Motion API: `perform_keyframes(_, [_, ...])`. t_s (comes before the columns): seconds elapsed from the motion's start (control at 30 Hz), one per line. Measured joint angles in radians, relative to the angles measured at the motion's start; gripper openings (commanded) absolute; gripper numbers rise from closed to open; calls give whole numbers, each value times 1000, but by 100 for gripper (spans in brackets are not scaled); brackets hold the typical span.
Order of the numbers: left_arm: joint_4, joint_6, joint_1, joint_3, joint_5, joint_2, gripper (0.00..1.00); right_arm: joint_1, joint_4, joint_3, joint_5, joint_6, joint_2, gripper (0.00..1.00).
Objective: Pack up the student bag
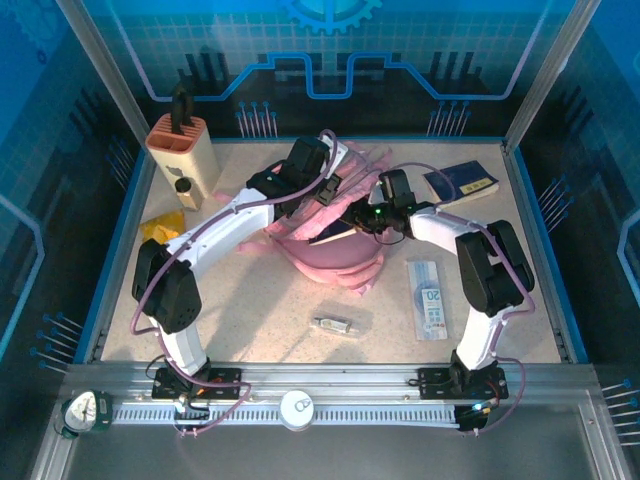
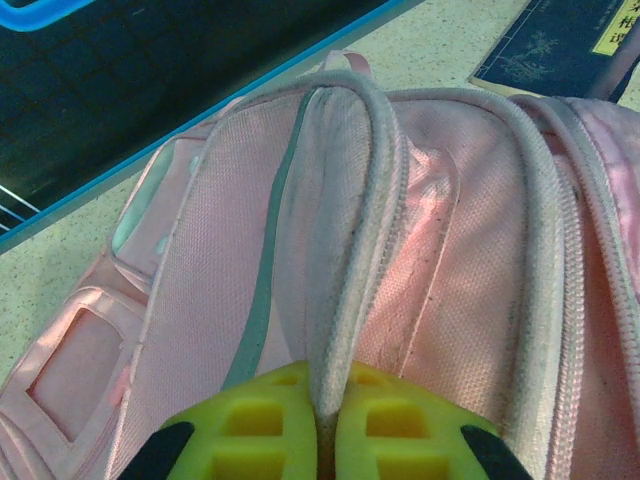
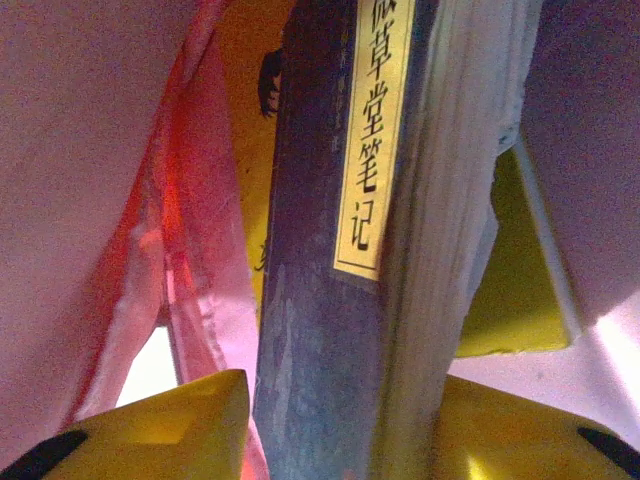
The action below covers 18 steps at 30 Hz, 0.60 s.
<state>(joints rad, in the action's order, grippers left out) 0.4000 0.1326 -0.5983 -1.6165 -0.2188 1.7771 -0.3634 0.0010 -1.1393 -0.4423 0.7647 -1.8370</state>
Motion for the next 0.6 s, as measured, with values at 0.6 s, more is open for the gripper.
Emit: perform_keyframes(0.6, [-5, -3, 0, 23, 22, -11, 0, -122, -193, 215, 132, -157, 301, 43])
